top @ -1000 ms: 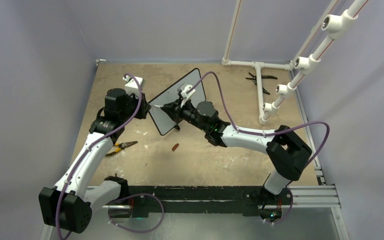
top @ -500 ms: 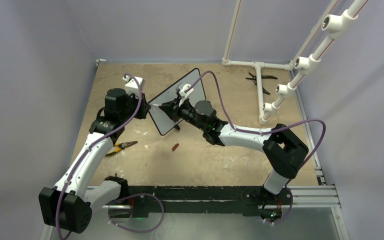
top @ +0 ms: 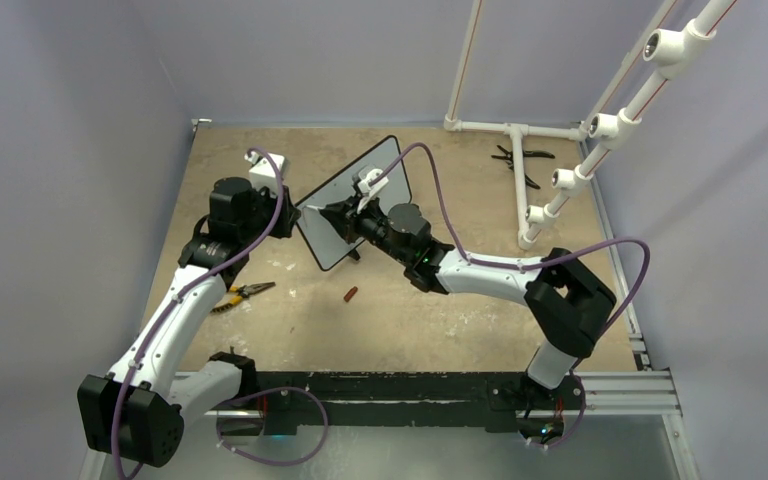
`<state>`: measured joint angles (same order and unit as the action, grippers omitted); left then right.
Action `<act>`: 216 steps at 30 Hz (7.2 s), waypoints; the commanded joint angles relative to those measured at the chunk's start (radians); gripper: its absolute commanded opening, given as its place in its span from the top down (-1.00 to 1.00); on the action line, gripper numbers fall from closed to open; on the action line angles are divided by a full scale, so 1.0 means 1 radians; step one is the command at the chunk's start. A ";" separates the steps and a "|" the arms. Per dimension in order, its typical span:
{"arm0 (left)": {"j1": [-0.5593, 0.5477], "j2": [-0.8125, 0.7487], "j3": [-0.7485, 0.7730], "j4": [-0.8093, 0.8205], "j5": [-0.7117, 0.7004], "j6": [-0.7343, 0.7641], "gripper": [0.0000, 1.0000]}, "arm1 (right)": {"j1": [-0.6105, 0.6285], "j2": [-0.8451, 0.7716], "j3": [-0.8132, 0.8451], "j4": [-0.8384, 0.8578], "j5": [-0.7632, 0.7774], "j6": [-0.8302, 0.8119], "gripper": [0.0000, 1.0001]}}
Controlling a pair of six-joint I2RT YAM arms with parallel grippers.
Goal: Write a sentence on the whiteboard
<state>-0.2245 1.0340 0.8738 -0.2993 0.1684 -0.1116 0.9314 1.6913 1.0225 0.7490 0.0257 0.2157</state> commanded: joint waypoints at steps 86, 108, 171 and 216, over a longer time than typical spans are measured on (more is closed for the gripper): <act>0.006 -0.039 -0.007 0.035 -0.042 0.010 1.00 | 0.000 -0.102 -0.136 0.085 0.068 0.012 1.00; 0.006 -0.003 0.136 0.046 0.034 -0.011 -0.05 | -0.018 -0.255 -0.205 0.028 -0.109 -0.020 1.00; 0.010 0.233 0.176 0.104 0.186 0.023 0.70 | -0.063 -0.031 -0.089 0.028 0.016 -0.006 1.00; 0.010 0.242 0.169 0.104 0.179 0.020 1.00 | -0.063 -0.015 -0.047 0.127 -0.057 0.005 1.00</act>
<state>-0.2207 1.2716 1.0515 -0.2211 0.3569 -0.0929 0.8711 1.6646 0.9314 0.8265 -0.0193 0.2169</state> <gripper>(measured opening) 0.114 0.137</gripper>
